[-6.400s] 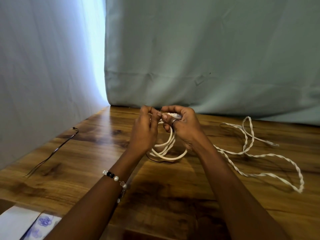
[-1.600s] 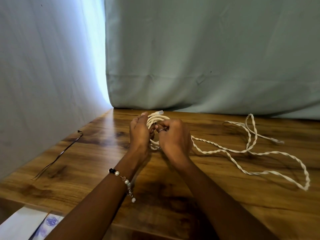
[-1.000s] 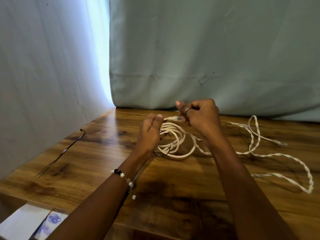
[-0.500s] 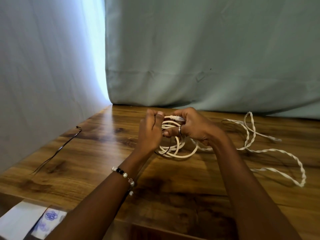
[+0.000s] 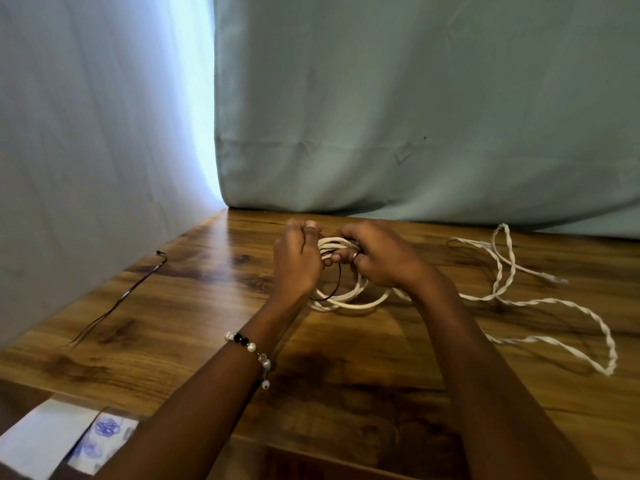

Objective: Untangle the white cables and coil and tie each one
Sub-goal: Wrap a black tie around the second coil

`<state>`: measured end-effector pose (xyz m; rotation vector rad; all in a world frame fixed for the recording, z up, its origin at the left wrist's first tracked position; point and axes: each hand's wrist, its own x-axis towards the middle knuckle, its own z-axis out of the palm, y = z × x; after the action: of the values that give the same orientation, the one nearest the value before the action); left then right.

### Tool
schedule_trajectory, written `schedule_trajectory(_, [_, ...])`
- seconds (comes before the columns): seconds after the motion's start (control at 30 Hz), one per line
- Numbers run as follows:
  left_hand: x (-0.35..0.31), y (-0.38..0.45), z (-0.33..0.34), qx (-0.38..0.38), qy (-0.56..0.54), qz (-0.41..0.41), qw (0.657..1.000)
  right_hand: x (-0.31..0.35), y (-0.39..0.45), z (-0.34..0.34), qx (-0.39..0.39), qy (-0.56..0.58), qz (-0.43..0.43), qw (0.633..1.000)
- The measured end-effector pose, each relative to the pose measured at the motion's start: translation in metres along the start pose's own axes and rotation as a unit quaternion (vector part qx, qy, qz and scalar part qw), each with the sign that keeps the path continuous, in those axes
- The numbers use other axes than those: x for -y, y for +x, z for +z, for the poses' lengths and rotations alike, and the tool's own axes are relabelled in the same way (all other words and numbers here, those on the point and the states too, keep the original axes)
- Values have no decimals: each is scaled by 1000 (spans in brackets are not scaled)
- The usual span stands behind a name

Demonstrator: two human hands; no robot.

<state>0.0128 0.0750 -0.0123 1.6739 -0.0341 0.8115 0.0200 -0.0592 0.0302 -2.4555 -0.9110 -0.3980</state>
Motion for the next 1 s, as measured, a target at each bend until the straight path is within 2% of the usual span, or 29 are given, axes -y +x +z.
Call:
schedule_trajectory(0.23, [1, 5, 0, -31, 3, -35, 999, -7, 5, 17, -49, -14, -49, 998])
schedule_trajectory(0.4, [2, 3, 0, -30, 39, 17, 999, -7, 5, 18, -76, 59, -31, 995])
schedule_trajectory(0.53, [3, 1, 2, -35, 29, 14, 999, -5, 5, 17, -89, 104, 14, 990])
schedule_trajectory(0.63, [2, -1, 4, -30, -15, -9, 999, -7, 4, 15, -103, 118, 50, 986])
schedule_trajectory(0.8, [-8, -2, 3, 8, -162, -85, 983, -11, 5, 17, -83, 169, 81, 979])
schedule_trajectory(1.0, [-16, 2, -6, 24, -181, -85, 980, -18, 5, 17, -121, 254, 131, 951])
